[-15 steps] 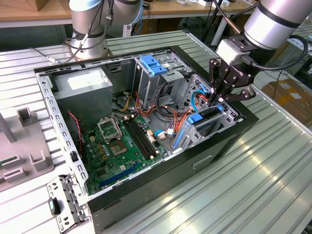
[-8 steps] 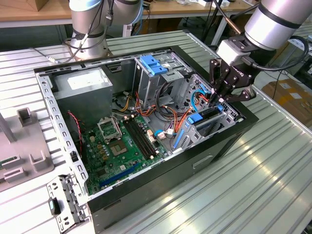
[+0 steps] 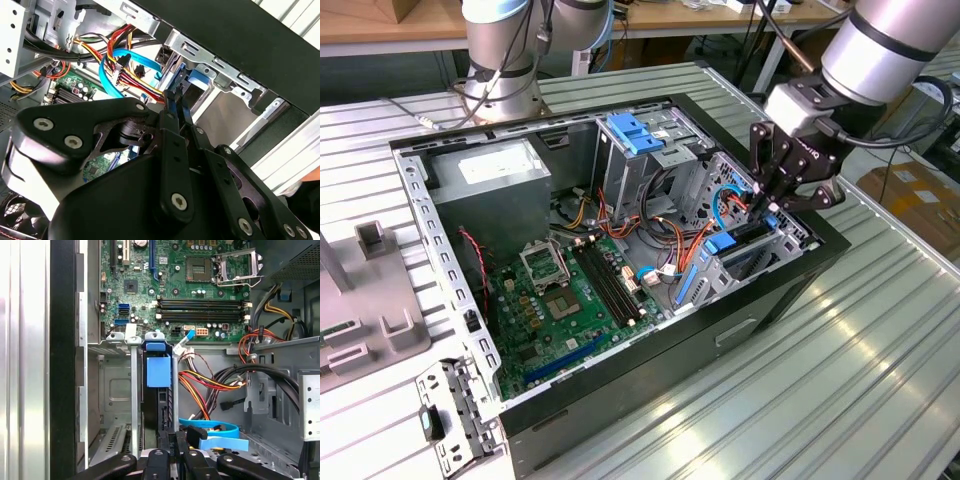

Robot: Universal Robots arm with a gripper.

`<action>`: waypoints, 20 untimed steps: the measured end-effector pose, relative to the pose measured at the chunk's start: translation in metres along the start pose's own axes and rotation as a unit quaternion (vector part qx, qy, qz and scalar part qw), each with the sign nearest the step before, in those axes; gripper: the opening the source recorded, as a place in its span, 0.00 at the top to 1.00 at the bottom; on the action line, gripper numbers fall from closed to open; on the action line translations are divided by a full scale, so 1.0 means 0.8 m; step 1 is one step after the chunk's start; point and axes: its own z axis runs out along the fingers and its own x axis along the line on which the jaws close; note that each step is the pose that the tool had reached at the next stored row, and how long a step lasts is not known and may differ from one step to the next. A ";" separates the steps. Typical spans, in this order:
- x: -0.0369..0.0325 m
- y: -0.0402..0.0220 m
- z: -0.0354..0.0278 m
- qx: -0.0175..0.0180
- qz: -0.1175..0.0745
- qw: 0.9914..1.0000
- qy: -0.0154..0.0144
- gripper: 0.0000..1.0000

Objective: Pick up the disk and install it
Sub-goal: 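Insert the first disk wire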

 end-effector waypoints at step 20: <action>0.0052 0.0013 0.0108 0.000 0.000 1.000 0.000 0.83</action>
